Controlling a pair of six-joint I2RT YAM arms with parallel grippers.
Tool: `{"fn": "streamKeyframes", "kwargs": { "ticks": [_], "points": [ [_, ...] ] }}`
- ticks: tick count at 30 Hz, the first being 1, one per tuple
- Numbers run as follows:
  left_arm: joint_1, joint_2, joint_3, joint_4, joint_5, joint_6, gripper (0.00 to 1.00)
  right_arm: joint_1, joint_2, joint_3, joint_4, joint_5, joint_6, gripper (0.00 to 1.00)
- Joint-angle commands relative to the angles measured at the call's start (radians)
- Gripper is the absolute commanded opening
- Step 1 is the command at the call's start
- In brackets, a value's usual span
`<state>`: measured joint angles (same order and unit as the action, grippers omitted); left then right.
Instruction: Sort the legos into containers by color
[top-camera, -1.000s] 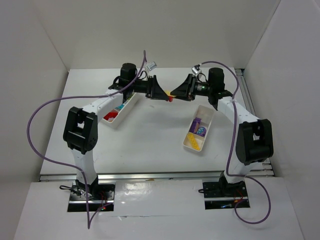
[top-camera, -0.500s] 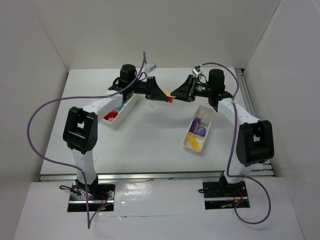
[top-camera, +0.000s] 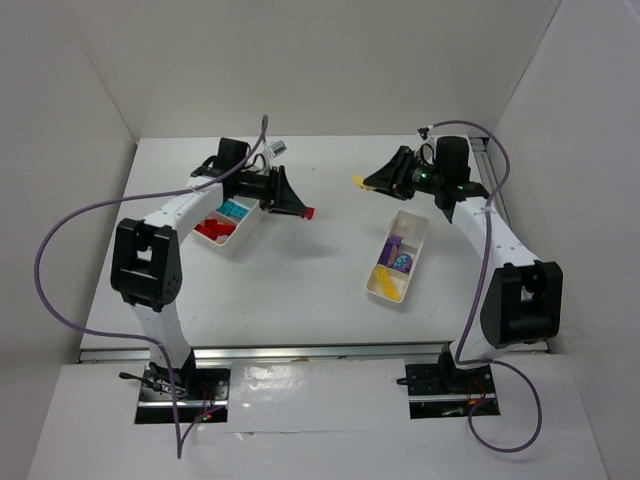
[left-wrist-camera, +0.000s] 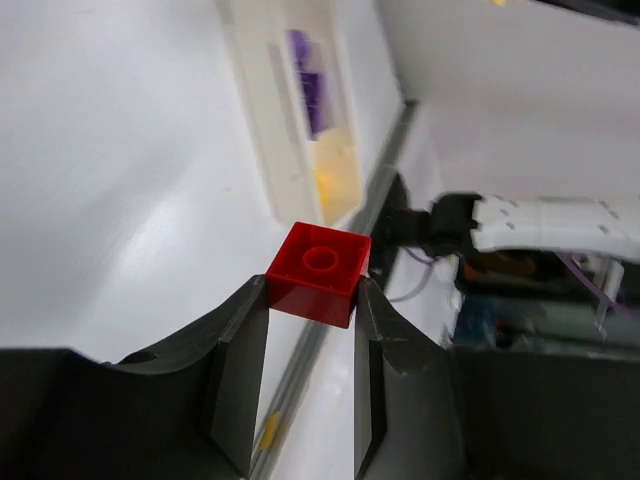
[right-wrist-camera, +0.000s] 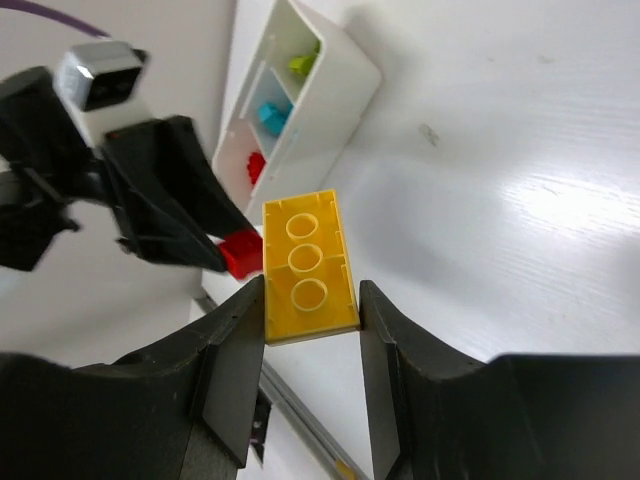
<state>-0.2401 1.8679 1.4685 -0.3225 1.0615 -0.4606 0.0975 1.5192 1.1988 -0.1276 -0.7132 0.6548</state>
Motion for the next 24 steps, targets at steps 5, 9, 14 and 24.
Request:
{"fn": "streamKeyframes", "kwargs": {
  "ticks": [5,9,14,24],
  "points": [
    [0.218,-0.272,-0.036,-0.300,-0.590,0.008,0.00,0.002,-0.074,0.027,-0.164,0.135,-0.112,0.13],
    [0.248,-0.377,-0.094,-0.334,-0.907,-0.096,0.00,0.002,-0.065,0.027,-0.185,0.135,-0.132,0.13],
    [0.257,-0.317,-0.047,-0.394,-1.147,-0.164,0.00,0.002,-0.034,0.076,-0.308,0.173,-0.211,0.13],
    [0.257,-0.176,-0.019,-0.425,-1.304,-0.208,0.00,0.038,-0.080,0.122,-0.682,0.547,-0.311,0.13]
  ]
}}
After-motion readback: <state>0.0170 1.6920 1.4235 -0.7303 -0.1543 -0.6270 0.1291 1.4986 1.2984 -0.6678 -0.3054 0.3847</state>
